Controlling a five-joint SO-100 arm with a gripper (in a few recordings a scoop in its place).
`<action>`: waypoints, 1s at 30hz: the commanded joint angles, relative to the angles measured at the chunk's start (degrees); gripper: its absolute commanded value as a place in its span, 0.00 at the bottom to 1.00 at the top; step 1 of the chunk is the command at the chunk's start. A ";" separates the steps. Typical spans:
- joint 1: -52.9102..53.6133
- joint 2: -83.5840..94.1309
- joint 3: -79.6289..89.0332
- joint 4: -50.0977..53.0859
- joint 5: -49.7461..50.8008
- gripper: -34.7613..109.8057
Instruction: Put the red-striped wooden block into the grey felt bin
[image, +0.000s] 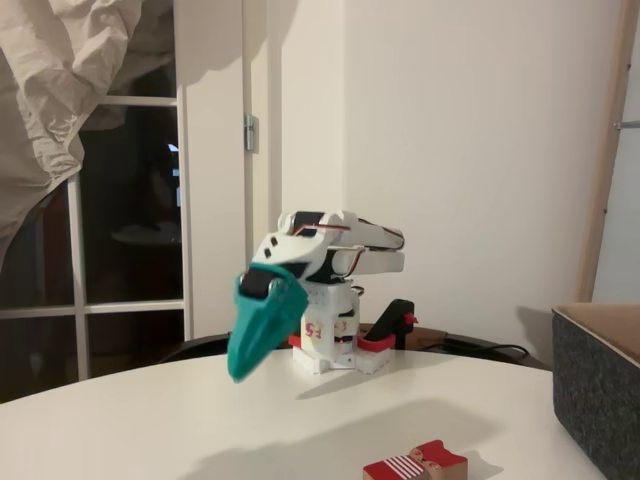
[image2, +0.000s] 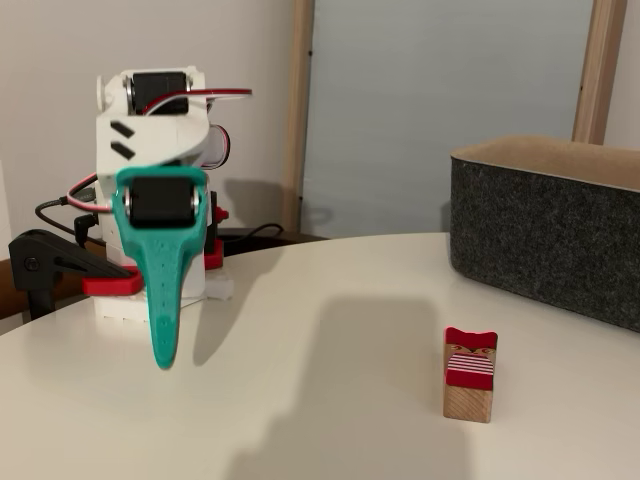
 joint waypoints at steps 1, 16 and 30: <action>0.97 0.00 -8.26 0.09 2.81 0.24; -3.08 -32.70 -51.42 -2.29 18.46 0.24; -31.73 -51.94 -59.15 -17.67 42.36 0.27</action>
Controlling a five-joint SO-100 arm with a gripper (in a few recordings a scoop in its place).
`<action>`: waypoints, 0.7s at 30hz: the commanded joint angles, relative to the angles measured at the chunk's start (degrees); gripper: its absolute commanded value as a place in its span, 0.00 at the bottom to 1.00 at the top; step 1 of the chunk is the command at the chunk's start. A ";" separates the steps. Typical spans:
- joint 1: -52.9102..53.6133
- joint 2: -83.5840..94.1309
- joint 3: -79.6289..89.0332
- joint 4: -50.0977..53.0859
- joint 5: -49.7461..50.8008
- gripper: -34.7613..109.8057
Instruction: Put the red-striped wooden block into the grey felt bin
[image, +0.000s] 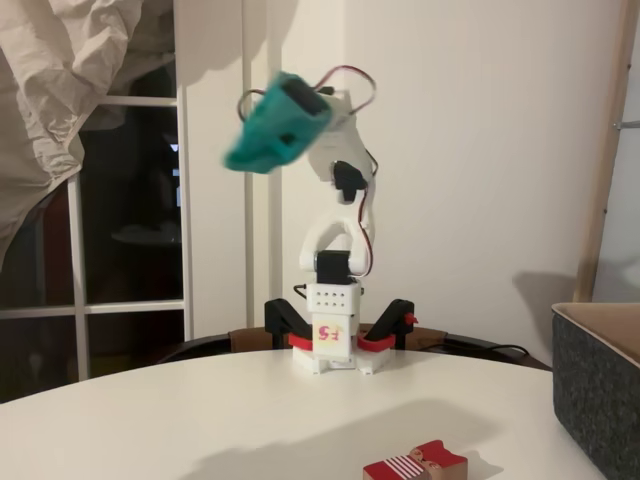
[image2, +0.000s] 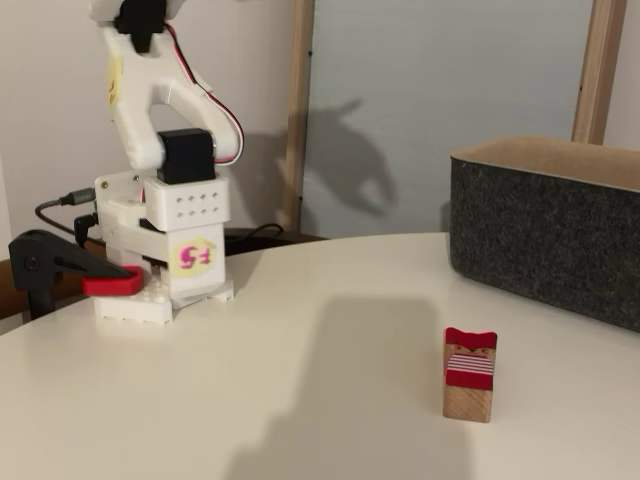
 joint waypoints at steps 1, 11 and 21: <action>-7.82 -2.11 -1.85 -1.32 0.09 0.26; -18.02 -10.99 -1.85 8.17 -33.22 0.29; -16.35 -22.24 -2.29 22.59 -47.11 0.36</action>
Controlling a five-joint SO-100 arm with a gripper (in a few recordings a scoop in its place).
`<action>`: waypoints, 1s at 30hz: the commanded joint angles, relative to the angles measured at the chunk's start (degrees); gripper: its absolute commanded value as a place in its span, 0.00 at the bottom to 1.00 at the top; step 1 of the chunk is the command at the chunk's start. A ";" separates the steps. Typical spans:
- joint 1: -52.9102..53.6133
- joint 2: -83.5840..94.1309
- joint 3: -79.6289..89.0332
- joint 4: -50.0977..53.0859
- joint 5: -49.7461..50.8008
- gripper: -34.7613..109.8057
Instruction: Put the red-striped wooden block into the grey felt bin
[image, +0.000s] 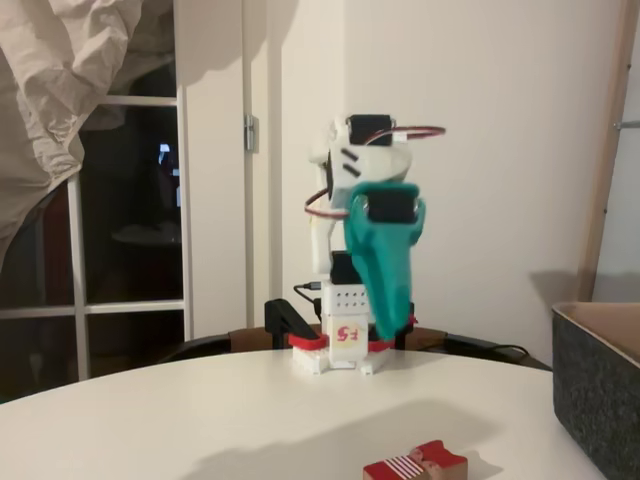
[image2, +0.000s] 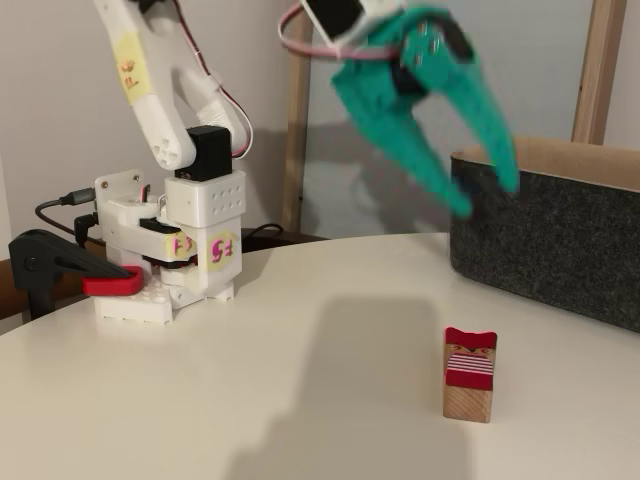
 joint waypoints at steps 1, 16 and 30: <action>1.49 -3.87 -2.02 2.20 0.00 0.38; 1.41 -17.84 -4.57 2.11 8.09 0.43; -3.69 -20.57 -4.92 6.77 6.77 0.47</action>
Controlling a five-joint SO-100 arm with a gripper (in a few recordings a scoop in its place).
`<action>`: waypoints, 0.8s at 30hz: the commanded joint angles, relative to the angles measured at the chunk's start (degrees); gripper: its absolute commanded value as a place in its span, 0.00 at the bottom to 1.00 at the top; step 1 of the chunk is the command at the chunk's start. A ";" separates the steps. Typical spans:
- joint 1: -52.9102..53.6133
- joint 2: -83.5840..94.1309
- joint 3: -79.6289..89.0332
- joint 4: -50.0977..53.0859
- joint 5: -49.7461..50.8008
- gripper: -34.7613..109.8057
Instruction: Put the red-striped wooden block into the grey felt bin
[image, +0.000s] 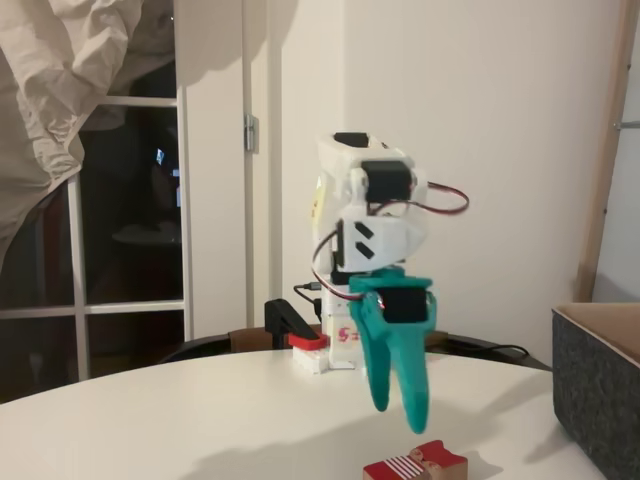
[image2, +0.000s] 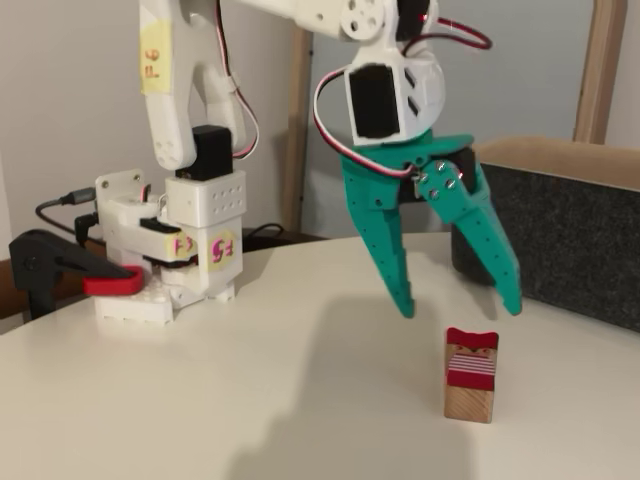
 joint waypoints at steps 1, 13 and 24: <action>-0.26 -0.70 -1.67 1.49 -0.26 0.47; -0.62 -5.71 -1.76 1.23 -0.88 0.48; -0.88 -11.25 -1.85 -3.87 -2.81 0.48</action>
